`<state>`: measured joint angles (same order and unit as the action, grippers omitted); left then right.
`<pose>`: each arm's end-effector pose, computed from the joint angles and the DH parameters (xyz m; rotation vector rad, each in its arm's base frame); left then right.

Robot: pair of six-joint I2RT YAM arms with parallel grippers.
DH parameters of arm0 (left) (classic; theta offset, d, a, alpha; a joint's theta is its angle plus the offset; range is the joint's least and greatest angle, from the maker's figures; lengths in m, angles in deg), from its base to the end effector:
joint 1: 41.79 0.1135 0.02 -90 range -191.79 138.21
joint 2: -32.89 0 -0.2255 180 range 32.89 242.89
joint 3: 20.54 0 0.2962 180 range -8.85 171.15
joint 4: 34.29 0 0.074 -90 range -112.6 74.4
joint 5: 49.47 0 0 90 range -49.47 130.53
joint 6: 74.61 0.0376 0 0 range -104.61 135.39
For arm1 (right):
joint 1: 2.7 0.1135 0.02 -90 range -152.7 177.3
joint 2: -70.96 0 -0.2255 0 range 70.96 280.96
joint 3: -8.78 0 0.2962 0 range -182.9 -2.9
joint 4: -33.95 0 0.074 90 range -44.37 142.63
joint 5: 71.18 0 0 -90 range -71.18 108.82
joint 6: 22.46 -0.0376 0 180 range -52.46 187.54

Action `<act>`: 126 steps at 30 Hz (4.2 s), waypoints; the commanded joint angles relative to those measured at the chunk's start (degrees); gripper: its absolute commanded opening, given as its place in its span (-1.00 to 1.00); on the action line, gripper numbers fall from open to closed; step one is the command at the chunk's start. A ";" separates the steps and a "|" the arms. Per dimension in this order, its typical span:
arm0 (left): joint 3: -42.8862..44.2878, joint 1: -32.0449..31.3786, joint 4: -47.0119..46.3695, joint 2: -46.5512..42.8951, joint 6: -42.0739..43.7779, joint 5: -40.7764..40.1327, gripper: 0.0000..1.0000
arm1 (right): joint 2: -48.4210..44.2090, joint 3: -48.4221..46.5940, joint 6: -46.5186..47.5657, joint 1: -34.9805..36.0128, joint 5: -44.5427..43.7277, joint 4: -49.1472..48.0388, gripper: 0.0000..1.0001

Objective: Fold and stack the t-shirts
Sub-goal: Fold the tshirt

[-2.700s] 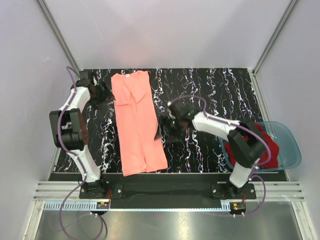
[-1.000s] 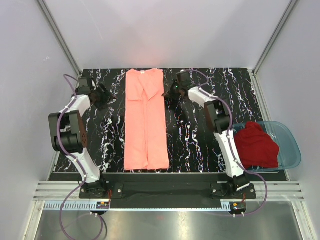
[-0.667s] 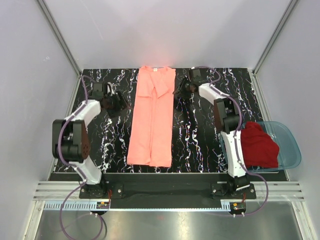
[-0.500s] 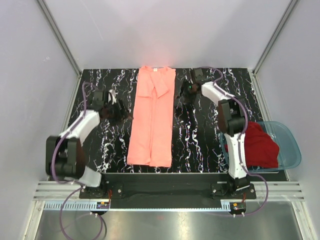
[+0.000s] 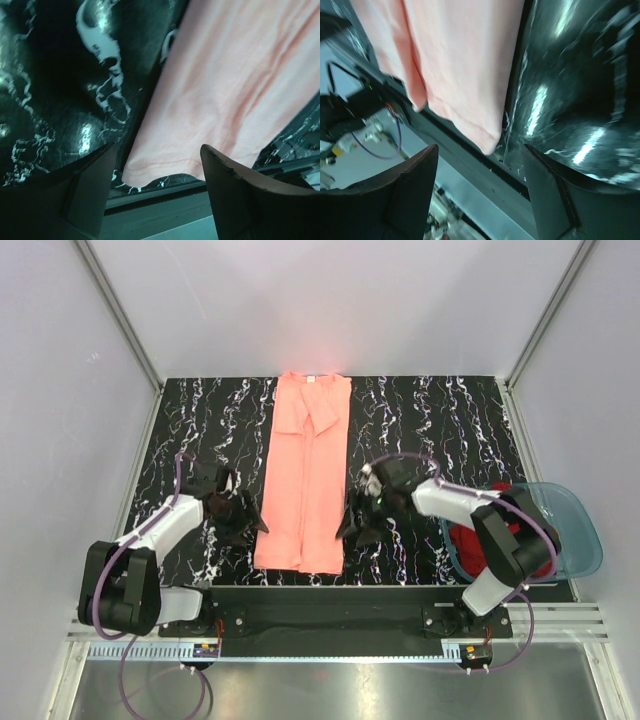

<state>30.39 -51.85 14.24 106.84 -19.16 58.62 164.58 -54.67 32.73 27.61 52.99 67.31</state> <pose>0.2589 -0.0578 0.1103 -0.5423 2.8525 -0.6064 0.2804 0.1884 0.0956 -0.0946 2.8736 1.1059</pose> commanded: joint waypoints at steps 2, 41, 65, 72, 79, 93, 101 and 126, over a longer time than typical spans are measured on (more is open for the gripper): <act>-3.80 -1.00 4.12 -2.40 -7.89 -5.69 0.45 | -2.13 8.58 -10.16 5.90 3.10 -13.48 0.49; -20.00 -7.34 -1.24 -19.91 -18.81 -5.35 0.17 | -9.51 24.96 -23.64 12.41 -12.20 -20.44 -1.00; -15.79 -10.85 -0.19 -14.28 -16.61 -4.73 -1.00 | -11.26 16.97 -19.43 12.15 -12.55 -12.54 -1.00; 0.46 -11.38 3.32 -6.91 -11.78 -5.87 -1.00 | -7.32 3.11 -12.23 7.41 -10.28 -4.45 -1.00; 25.06 -9.01 5.61 13.56 -4.48 -6.31 -1.00 | 3.13 -14.65 -3.52 -3.58 -6.67 3.89 -1.00; 62.35 2.42 8.78 45.57 0.97 0.89 -1.00 | 33.28 -55.17 3.61 -12.90 -0.69 18.93 -1.00; 65.52 3.21 5.17 50.50 -0.08 5.73 -1.00 | 39.44 -62.13 1.85 -14.22 2.03 17.80 -1.00; 74.93 3.82 2.27 57.97 0.18 12.59 -0.94 | 48.59 -73.30 -2.02 -16.50 6.78 14.10 -1.00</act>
<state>102.30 -48.44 18.00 166.16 -19.35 69.35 213.74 -125.45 31.44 11.48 57.60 83.74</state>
